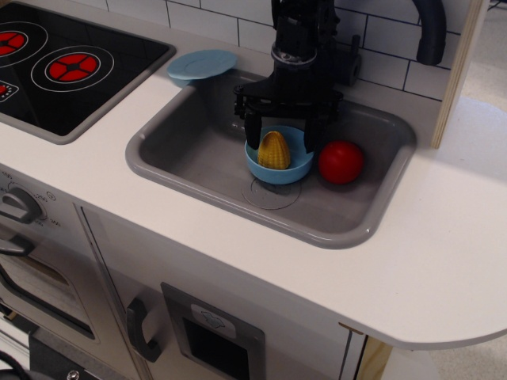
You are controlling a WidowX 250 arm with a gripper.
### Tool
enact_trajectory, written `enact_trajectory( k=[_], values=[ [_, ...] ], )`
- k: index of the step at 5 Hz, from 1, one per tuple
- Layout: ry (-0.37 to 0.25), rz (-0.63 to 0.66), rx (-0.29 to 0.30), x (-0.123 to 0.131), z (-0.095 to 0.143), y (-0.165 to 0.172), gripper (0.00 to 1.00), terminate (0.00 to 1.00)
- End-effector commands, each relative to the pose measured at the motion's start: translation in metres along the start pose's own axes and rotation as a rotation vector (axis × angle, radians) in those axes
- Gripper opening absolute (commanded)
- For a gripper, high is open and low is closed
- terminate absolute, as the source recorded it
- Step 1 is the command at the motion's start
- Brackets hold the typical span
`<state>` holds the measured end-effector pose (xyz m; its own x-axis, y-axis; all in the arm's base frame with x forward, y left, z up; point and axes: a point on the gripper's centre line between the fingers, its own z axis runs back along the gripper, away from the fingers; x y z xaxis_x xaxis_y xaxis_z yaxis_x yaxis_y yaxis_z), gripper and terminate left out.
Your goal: Take corn out of bowl sink
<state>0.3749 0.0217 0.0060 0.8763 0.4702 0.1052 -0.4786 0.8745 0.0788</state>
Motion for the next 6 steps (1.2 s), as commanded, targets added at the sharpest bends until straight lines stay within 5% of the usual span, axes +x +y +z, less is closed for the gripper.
enact_trajectory(
  k=[1, 3, 6],
  values=[
    [-0.051, 0.017, -0.003, 0.012, 0.011, -0.006, 0.0, 0.0],
    [-0.062, 0.047, -0.028, 0.016, 0.022, -0.003, 0.0, 0.0],
    [-0.067, 0.054, -0.149, 0.017, 0.064, 0.011, 0.0, 0.0]
  ],
)
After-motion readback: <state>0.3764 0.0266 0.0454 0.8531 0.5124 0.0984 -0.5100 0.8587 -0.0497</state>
